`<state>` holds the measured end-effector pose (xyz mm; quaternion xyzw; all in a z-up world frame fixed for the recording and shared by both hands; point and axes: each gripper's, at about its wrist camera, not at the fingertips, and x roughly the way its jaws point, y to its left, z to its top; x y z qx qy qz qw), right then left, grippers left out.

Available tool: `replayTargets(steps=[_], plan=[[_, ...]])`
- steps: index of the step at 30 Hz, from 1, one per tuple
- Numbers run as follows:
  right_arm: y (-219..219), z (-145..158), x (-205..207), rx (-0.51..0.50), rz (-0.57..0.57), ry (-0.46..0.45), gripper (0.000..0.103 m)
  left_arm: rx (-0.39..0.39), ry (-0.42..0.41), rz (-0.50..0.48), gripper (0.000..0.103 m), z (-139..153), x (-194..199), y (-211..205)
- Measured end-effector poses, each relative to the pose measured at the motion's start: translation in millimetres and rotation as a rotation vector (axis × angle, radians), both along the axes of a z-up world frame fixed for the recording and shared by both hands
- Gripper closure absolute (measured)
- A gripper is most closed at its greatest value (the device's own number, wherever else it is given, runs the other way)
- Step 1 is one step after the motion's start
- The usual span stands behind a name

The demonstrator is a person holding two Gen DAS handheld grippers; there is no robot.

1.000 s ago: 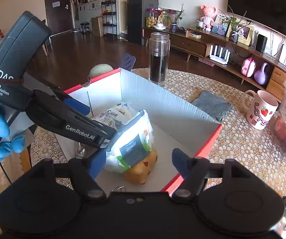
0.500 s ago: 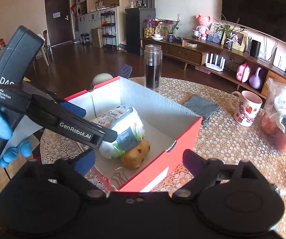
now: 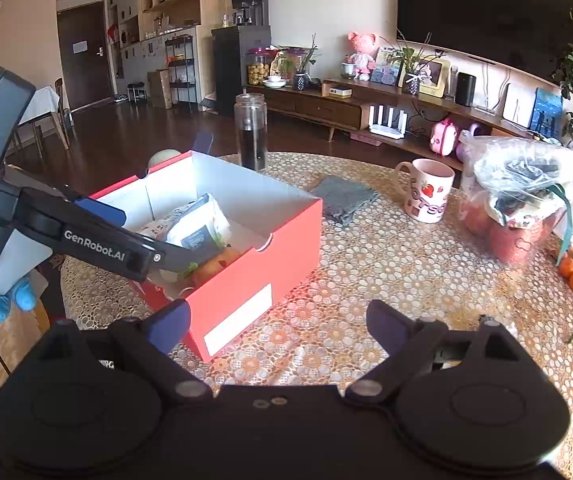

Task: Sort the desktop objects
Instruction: 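Withdraw both tools from the shoebox back over the table, then move left tool to black bagged packet while right tool approaches white figurine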

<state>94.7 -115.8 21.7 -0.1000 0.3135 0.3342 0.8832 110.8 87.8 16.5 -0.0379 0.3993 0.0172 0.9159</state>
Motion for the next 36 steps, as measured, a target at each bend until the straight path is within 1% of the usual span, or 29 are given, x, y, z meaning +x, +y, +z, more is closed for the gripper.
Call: replayTargets(steps=[4, 9, 17, 24, 29, 36], plan=[[-26.8, -1.3, -3.0, 0.004, -0.043, -0.004, 0.008, 0.003, -0.015, -0.027, 0.001, 3.1, -4.1, -23.0], [-61.6, -6.2, -2.1, 0.006, -0.11, -0.003, 0.008, 0.017, -0.01, -0.081, 0.001, 1.9, -3.7, -54.7], [-108.4, -19.2, -1.2, 0.006, -0.195, -0.01, 0.008, 0.028, 0.001, -0.162, 0.001, -1.8, 8.3, -104.7], [-140.6, -29.4, 3.2, 0.0, -0.239, -0.012, 0.008, 0.049, 0.021, -0.221, 0.001, -11.3, 32.4, -149.0], [-162.3, -43.6, 13.1, -0.001, -0.271, 0.002, 0.007, 0.057, 0.03, -0.259, 0.001, -18.9, 54.0, -179.4], [-173.0, -63.0, 36.8, -0.014, -0.278, 0.005, 0.007, 0.065, 0.041, -0.265, 0.001, -29.4, 91.8, -204.9]])
